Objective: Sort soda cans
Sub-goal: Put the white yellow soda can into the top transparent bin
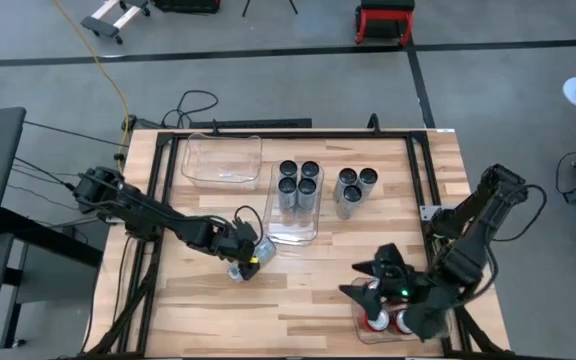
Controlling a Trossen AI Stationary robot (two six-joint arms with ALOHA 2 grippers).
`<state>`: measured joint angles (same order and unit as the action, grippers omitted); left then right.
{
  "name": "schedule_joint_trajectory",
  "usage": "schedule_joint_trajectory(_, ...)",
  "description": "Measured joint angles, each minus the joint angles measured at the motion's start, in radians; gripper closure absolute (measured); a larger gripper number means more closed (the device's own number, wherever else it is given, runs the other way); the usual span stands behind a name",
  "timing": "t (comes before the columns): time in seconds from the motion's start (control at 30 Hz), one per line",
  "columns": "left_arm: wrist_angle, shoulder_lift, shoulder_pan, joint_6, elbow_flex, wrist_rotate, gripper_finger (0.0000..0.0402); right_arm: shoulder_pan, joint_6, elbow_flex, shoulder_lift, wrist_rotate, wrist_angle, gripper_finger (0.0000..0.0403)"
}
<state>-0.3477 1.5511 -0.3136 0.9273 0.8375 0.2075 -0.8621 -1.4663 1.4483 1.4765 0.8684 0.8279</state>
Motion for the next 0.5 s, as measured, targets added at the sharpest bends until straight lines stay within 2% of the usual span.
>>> schedule_joint_trajectory(0.23,0.034,0.086,-0.031,-0.051,-0.007,-0.022,0.0058,0.081,0.11,0.0,0.0,-0.013,-0.098,0.001)
schedule_joint_trajectory(0.4,0.043,0.102,-0.039,-0.022,-0.005,-0.009,0.0118,0.133,0.138,0.0,0.001,-0.113,-0.117,0.001)
schedule_joint_trajectory(0.5,0.049,0.084,-0.047,-0.025,0.002,-0.014,0.016,0.151,0.14,0.0,0.001,-0.133,-0.118,0.001)
